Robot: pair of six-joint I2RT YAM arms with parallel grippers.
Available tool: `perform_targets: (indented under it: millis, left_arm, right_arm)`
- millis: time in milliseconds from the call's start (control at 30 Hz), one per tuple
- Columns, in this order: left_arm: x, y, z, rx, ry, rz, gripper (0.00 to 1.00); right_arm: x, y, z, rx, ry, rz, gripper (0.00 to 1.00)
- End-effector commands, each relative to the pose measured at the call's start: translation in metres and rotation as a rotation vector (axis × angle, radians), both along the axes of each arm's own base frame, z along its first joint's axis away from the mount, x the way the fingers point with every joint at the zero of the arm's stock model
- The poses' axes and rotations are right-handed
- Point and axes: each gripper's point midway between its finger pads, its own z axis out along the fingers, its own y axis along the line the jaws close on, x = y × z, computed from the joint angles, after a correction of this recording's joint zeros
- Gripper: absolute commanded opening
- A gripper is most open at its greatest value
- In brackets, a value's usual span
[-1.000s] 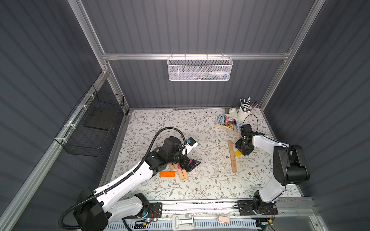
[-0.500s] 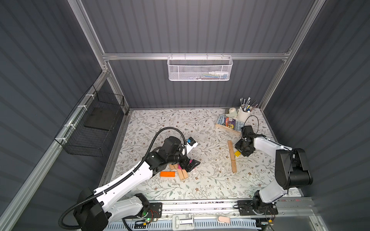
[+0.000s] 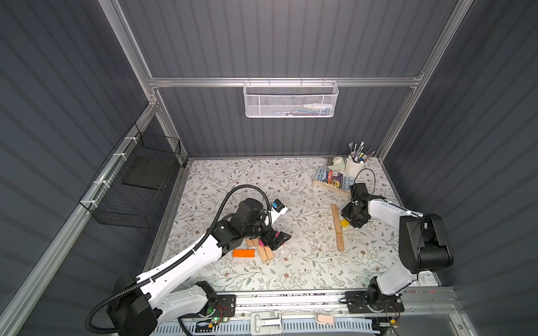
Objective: Assemble the letter k with building blocks
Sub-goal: Assemble the building block at the center of the board.
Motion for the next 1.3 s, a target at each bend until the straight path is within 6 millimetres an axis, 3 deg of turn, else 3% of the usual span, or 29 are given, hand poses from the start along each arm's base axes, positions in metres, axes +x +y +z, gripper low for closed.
perform_targets:
  millis: [0,433,633,767,900,1000,1133,1267]
  left_arm:
    - [-0.001,-0.001,-0.001,0.014,-0.007,-0.008,1.0]
    - [0.001,-0.002,-0.001,0.015,-0.007,-0.005,0.99]
    - [0.004,0.001,-0.002,0.025,-0.008,0.022,1.0]
    - [0.029,0.019,-0.009,0.087,0.01,0.232,1.0]
    - [0.061,0.064,-0.016,0.196,0.028,0.599,0.93]
    - [0.072,0.099,-0.021,0.274,0.041,0.812,0.79]
    - [0.074,0.141,-0.046,0.299,0.174,0.99,0.63]
    - [0.061,0.174,-0.072,0.305,0.31,1.129,0.55]
  right_arm:
    - [0.002,-0.001,-0.001,0.002,0.007,-0.001,0.39]
    - [0.004,0.0,-0.002,0.0,0.003,0.015,0.39]
    - [0.004,-0.004,0.008,-0.02,-0.016,0.018,0.42]
    - [0.003,-0.009,0.03,-0.049,-0.052,0.024,0.47]
    - [0.005,-0.002,0.07,-0.062,-0.17,0.088,0.51]
    - [0.007,0.02,0.109,-0.075,-0.303,0.239,0.57]
    - [0.0,0.072,0.157,-0.065,-0.464,0.495,0.63]
    - [-0.021,0.134,0.182,0.017,-0.533,0.777,0.69]
